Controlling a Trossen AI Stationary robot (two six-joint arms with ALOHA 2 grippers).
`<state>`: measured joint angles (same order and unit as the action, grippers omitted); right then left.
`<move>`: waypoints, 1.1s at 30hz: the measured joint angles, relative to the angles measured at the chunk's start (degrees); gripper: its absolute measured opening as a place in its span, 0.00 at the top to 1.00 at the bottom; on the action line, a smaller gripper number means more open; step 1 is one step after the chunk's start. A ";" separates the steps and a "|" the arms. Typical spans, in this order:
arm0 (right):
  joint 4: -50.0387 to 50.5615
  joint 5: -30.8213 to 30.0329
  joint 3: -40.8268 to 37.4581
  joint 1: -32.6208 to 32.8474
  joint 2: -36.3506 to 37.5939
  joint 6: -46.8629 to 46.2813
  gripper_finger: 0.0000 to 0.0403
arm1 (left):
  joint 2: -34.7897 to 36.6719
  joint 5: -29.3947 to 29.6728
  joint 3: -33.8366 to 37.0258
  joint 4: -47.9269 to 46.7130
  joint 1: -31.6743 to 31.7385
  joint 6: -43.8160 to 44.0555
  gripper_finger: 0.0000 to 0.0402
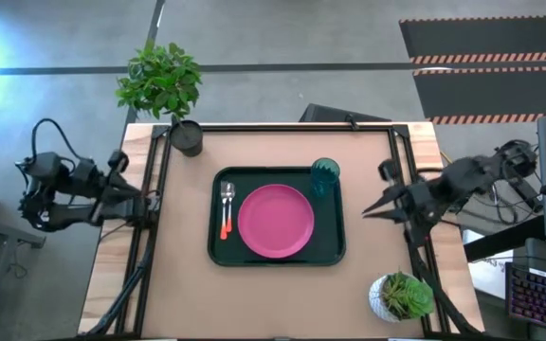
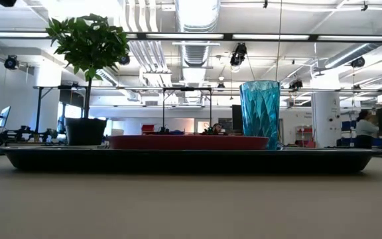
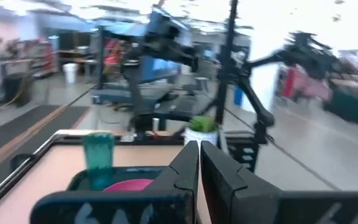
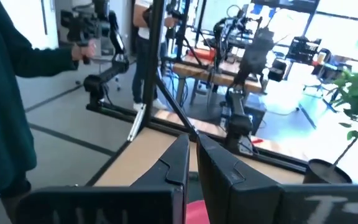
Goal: Pick and place plate/cup/fork/spoon on tray
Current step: Return to Home Position
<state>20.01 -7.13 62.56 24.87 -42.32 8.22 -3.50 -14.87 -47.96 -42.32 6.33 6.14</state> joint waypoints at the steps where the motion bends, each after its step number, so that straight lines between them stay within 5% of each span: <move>1: 0.64 1.19 -0.10 -1.12 1.17 -0.04 0.94 | 0.37 -1.31 0.53 0.00 -0.01 -1.15 1.00; 8: 1.56 10.08 -3.88 -11.09 7.59 -1.57 0.94 | 2.23 -2.41 7.62 0.34 0.00 -3.69 1.00; 18: -12.56 28.84 -20.89 -26.58 15.22 -9.11 0.94 | 2.84 -2.84 13.97 9.00 0.00 -5.02 1.00; 25: -38.50 38.70 -38.66 -34.82 16.56 -16.98 0.94 | 3.44 -2.91 13.98 8.92 0.04 -5.04 1.00; 33: -63.57 39.09 -55.54 -37.29 12.97 -27.63 0.94 | 3.44 -2.93 14.24 8.61 0.02 -5.02 1.00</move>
<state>-43.56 31.96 7.02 -12.43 -29.35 -19.41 -0.05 -17.80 -33.71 -33.71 6.35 1.13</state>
